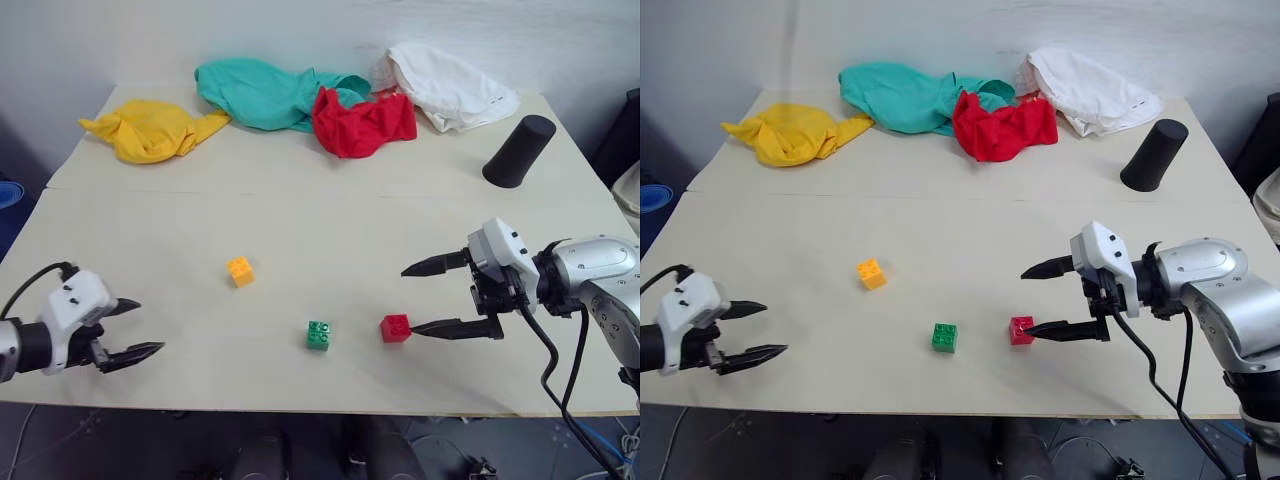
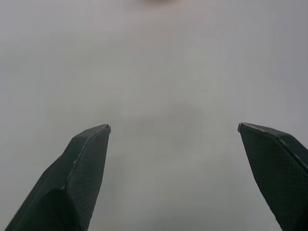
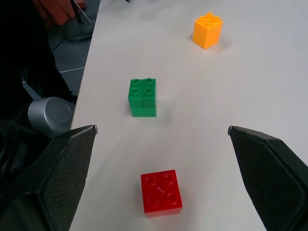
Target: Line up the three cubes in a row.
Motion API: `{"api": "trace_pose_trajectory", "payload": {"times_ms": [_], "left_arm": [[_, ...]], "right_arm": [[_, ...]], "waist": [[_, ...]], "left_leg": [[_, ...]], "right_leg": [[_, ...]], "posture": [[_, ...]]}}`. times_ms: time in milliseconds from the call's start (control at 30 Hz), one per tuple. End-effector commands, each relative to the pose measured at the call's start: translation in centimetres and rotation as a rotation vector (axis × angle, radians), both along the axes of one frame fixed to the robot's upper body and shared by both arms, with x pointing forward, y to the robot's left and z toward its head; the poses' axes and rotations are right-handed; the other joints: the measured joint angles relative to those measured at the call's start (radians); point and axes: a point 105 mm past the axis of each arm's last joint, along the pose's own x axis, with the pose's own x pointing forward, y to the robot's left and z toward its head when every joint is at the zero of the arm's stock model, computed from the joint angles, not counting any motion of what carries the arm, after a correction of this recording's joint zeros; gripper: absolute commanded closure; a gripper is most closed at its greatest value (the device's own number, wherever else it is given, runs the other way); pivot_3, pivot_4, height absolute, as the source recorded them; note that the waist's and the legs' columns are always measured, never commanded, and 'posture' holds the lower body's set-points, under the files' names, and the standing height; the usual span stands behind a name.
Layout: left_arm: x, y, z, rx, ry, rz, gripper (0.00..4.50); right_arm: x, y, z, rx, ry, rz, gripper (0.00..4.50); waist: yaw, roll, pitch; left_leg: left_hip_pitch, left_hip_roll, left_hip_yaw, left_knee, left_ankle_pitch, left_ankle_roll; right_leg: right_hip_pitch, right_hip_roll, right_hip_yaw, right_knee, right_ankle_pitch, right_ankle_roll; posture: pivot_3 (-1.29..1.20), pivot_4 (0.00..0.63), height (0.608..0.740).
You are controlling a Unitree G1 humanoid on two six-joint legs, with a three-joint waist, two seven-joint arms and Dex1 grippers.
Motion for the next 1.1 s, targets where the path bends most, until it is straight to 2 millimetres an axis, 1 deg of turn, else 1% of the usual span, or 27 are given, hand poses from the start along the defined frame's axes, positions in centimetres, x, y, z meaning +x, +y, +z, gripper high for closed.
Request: {"api": "trace_pose_trajectory", "payload": {"times_ms": [33,100,200,267,400,467,533,700,800,833,867,933,1067,1100], "left_arm": [[1.7,-1.4,1.7,-0.029,-0.084,-0.061,0.03],[3.3,-2.9,2.2,-0.062,-0.106,-0.099,0.03],[5.7,-5.1,2.5,-0.050,-0.117,-0.141,0.03],[6.8,-6.0,2.5,-0.043,-0.114,-0.153,0.03],[8.4,-6.9,2.1,-0.031,-0.110,-0.157,0.03],[9.2,-8.0,1.6,-0.027,-0.091,-0.181,0.03],[9.6,-8.7,1.1,-0.023,-0.070,-0.205,0.03],[10.3,-9.8,0.4,-0.043,-0.048,-0.227,0.03],[10.4,-9.6,-0.2,-0.034,-0.025,-0.212,0.61],[10.4,-9.6,-0.3,-0.034,-0.020,-0.210,0.90],[10.5,-9.3,-0.3,-0.019,-0.023,-0.205,1.31],[10.5,-9.0,-0.4,-0.012,-0.028,-0.202,1.75],[10.1,-9.5,-0.2,-0.041,-0.023,-0.232,2.89],[10.0,-9.4,-0.3,-0.029,-0.025,-0.239,2.98]], "right_arm": [[-0.1,0.4,1.0,0.022,-0.030,0.025,0.00],[-0.3,0.5,1.2,0.036,-0.018,0.030,0.00],[-0.5,0.7,1.2,0.036,-0.021,0.036,0.00],[-0.6,0.8,1.3,0.039,-0.021,0.037,0.00],[-0.7,0.9,1.3,0.045,-0.024,0.034,0.00],[-0.7,1.0,1.3,0.050,-0.034,0.027,0.00],[-0.5,1.0,1.4,0.054,-0.055,0.014,0.00],[-0.2,1.1,1.2,0.056,-0.073,0.007,0.00],[-0.2,1.2,1.2,0.057,-0.081,0.006,0.00],[-0.1,1.2,1.2,0.057,-0.082,0.006,0.00],[-0.1,1.2,1.2,0.057,-0.084,0.006,0.00],[-0.1,1.1,1.1,0.058,-0.085,0.005,0.00],[0.0,1.1,0.9,0.060,-0.080,-0.001,0.00],[-0.1,1.0,0.8,0.058,-0.076,0.001,0.00]], "waist": [[-0.002,0.000,0.000],[-0.003,0.000,0.000],[-0.006,0.000,0.000],[-0.008,0.000,0.000],[-0.024,0.000,0.000],[-0.026,0.000,0.000],[-0.024,0.000,0.000],[-0.026,0.000,0.000],[-0.026,0.000,0.000],[-0.026,0.000,0.000],[-0.026,0.000,0.000],[-0.025,0.000,0.000],[-0.024,0.000,0.000],[-0.023,0.000,0.000]], "left_leg": [[0.000,0.000,0.000,0.000,0.000,0.000],[0.000,0.000,0.000,0.000,0.000,0.000],[-0.001,-0.001,0.000,0.000,0.000,0.000],[-0.001,-0.001,0.001,0.000,0.000,0.000],[0.000,0.001,0.003,0.000,0.000,-0.001],[0.000,0.001,0.002,0.000,0.000,-0.001],[0.000,0.001,0.002,0.000,0.000,-0.001],[-0.001,0.001,0.003,0.001,0.000,-0.001],[-0.001,0.001,0.002,0.001,0.000,-0.001],[-0.001,0.001,0.002,0.001,0.000,-0.001],[-0.001,0.001,0.002,0.001,0.000,-0.001],[-0.001,0.001,0.002,0.001,0.000,-0.001],[-0.001,0.001,0.002,0.001,0.000,-0.001],[-0.001,0.001,0.002,0.001,0.000,-0.001]], "right_leg": [[0.000,0.000,0.000,0.000,0.000,0.000],[0.000,-0.001,0.000,0.000,0.000,0.000],[0.000,-0.001,-0.001,0.000,0.001,0.001],[0.000,-0.001,-0.001,0.001,0.001,0.001],[-0.001,0.002,0.000,0.001,0.001,0.001],[-0.001,0.003,0.000,0.001,0.001,0.001],[-0.001,0.003,0.000,0.001,0.001,0.001],[-0.001,0.003,0.001,0.001,0.001,0.001],[-0.001,0.003,0.001,0.001,0.001,0.001],[-0.001,0.003,0.001,0.001,0.001,0.001],[-0.001,0.003,0.001,0.001,0.001,0.001],[-0.001,0.003,0.001,0.001,0.001,0.001],[-0.001,0.003,0.001,0.001,0.001,0.001],[-0.001,0.003,0.001,0.001,0.001,0.001]], "posture": [[0.00,0.150,0.740],[0.00,0.150,0.740],[0.00,0.150,0.740],[0.00,0.150,0.740],[0.00,0.150,0.740],[0.00,0.150,0.740],[0.00,0.150,0.740],[0.00,0.150,0.740],[0.00,0.150,0.740],[0.00,0.150,0.740],[0.00,0.150,0.740],[0.00,0.150,0.740],[0.00,0.150,0.740],[0.00,0.150,0.740]]}}
